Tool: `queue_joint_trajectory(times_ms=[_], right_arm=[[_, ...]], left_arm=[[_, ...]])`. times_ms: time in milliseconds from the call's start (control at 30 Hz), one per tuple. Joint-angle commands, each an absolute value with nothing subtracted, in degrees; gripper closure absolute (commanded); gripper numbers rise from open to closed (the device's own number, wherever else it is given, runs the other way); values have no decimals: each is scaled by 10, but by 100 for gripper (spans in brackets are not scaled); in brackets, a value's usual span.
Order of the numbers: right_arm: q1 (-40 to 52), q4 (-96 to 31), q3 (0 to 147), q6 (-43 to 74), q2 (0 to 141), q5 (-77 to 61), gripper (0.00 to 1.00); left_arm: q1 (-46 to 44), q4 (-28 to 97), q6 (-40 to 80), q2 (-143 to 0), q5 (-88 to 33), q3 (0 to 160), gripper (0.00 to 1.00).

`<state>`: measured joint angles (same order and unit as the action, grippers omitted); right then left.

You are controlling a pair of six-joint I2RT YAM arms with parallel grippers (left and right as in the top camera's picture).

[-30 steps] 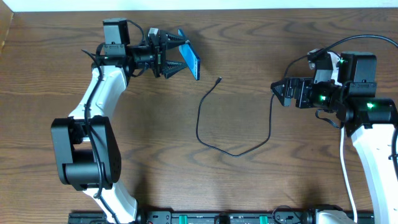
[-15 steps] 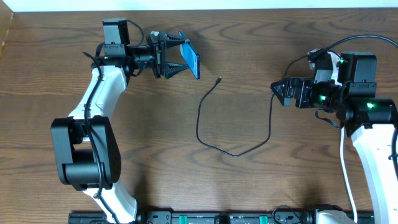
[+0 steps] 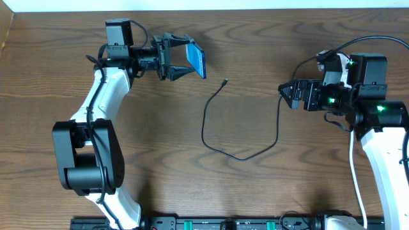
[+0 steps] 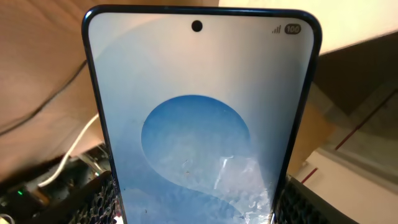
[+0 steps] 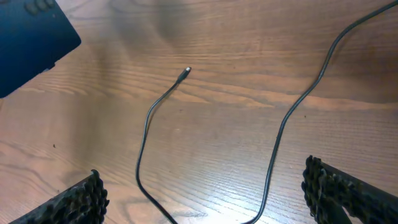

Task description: Plug charger to phone and switch on socket

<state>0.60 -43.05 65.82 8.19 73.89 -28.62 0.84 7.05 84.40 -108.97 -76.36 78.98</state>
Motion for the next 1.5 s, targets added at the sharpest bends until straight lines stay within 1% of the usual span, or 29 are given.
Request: queue_joint_trajectory(times_ms=[0,367,1000,1467], right_arm=[[9,-431,669,88,742,-291,1],[9,-431,669,92,742,-291,1],[9,-431,669,92,742,-291,1],[17,-429,669,94,742,-291,1]], left_arm=[[9,67,896,-1080,-790,799,35],[9,67,976,-1080,-790,799,35],[9,67,976,-1080,-788,799,35],[-33,67,960,-1080,-730,799,35]])
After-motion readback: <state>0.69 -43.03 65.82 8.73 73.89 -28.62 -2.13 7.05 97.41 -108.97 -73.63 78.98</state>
